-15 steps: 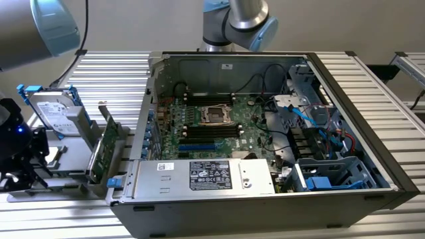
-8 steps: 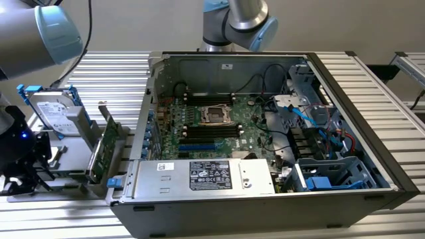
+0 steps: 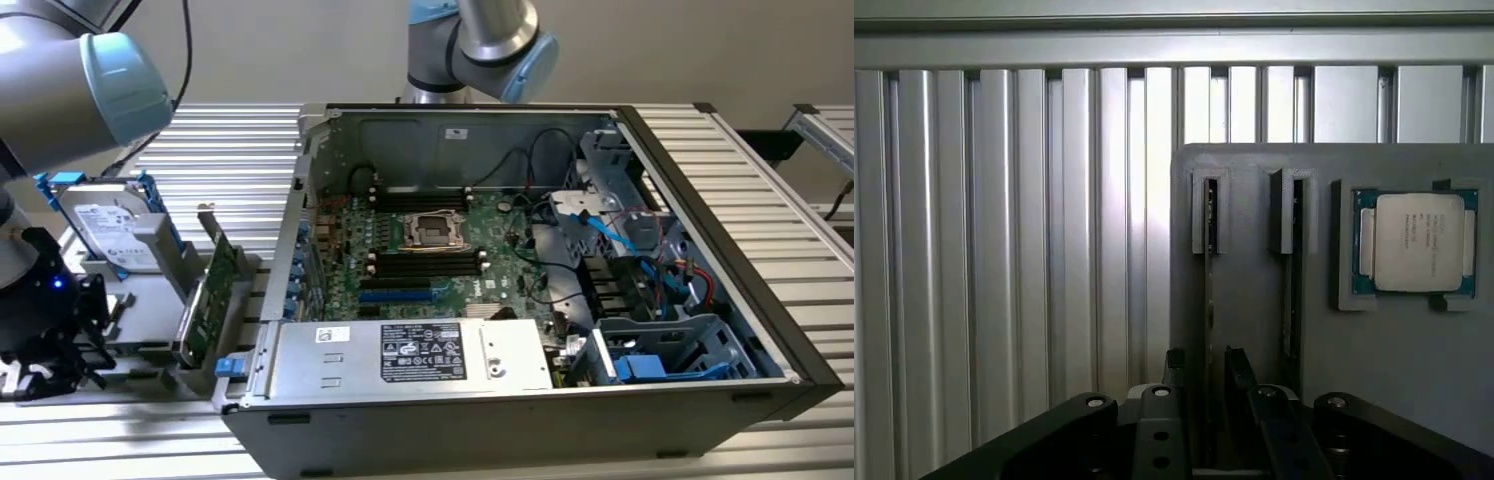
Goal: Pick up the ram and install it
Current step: 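Pick up the ram and move it above insertion slot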
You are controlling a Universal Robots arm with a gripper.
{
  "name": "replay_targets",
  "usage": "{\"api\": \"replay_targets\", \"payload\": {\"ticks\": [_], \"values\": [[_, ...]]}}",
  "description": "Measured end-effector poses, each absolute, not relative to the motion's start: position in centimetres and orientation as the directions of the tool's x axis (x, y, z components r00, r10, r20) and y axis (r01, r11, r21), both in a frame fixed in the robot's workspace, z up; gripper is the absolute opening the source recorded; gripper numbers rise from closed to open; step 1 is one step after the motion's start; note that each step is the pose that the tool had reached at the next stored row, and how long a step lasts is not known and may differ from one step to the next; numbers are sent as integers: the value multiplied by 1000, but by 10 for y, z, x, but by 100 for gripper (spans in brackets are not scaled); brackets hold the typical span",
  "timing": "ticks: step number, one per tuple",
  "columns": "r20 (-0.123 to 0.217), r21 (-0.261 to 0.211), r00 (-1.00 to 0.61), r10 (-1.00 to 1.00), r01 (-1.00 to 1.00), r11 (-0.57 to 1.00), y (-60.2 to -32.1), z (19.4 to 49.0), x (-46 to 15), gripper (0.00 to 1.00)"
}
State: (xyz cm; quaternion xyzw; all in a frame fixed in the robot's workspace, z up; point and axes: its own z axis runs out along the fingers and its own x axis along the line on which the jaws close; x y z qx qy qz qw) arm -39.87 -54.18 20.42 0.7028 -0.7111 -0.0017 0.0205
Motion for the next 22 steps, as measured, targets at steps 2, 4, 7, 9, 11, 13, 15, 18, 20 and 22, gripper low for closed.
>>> {"api": "replay_targets", "payload": {"ticks": [2, 4, 7, 9, 11, 13, 15, 18, 20, 22], "values": [[27, 31, -11, -1000, -999, 12, -542, 200, -399, 30], [27, 31, -12, -1000, -999, 12, -541, 197, -399, 30], [27, 31, -11, -1000, -999, 12, -538, 195, -399, 30], [27, 31, -11, -1000, -999, 12, -537, 194, -400, 30], [27, 31, -11, -1000, -999, 12, -537, 194, -401, 30], [27, 31, -11, -1000, -999, 12, -537, 194, -402, 30], [27, 31, -11, -1000, -999, 12, -537, 193, -403, 30], [28, 31, -11, -1000, -999, 12, -537, 192, -404, 30], [28, 31, -11, -1000, -999, 12, -537, 192, -404, 30], [28, 31, -11, -1000, -999, 12, -537, 192, -404, 30]]}}
